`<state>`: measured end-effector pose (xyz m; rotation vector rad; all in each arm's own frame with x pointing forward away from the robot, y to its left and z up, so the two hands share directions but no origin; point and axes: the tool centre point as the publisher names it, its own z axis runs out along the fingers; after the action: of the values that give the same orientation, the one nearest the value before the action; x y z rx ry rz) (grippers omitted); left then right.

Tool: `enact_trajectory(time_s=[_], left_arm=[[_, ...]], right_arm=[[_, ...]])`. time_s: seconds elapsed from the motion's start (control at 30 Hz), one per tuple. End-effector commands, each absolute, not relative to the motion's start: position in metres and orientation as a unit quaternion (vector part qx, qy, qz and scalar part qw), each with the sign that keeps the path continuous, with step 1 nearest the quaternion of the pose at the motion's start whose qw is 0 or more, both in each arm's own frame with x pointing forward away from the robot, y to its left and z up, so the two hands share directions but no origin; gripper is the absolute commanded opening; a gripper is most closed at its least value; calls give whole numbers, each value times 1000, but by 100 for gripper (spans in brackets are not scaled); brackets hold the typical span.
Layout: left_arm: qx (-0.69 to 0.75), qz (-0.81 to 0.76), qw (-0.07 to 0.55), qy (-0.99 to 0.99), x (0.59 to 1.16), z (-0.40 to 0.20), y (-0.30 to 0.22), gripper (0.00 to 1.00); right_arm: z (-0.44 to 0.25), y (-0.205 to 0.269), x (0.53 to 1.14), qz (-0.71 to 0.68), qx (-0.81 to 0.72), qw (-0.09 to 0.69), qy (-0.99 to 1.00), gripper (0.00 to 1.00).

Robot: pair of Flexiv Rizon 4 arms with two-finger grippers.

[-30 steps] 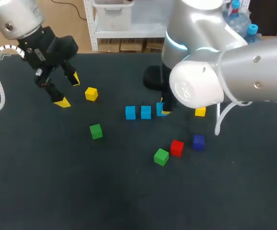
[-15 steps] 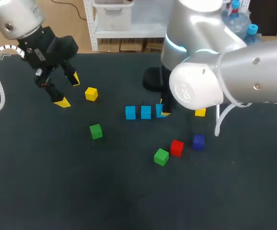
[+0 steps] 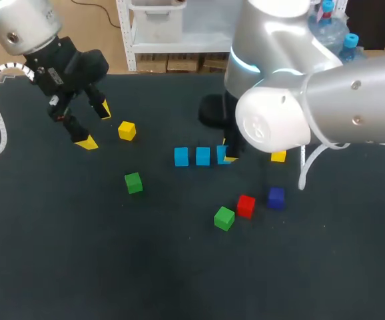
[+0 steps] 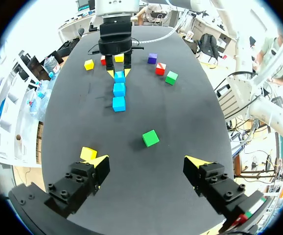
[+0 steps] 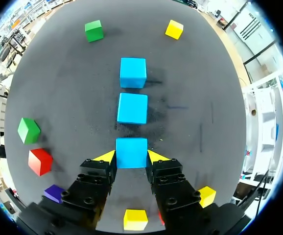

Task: Place the blue cubes, place green cubes on the blue cubes, place the yellow cubes on the green cubes, then place the red cubes on the yellow cubes, and place purple cube on the red cubes.

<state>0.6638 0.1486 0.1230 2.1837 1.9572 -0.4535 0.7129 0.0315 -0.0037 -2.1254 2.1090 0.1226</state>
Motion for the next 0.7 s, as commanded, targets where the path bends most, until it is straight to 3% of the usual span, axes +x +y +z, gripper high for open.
enact_trajectory(time_s=[0.03, 0.7], left_arm=[[734, -152, 88, 656, 663, 123, 149, 100], [734, -152, 88, 656, 663, 123, 149, 100]], right_arm=[[-5, 32, 715, 44, -707, 71, 702, 0], [-9, 29, 715, 45, -704, 67, 705, 0]])
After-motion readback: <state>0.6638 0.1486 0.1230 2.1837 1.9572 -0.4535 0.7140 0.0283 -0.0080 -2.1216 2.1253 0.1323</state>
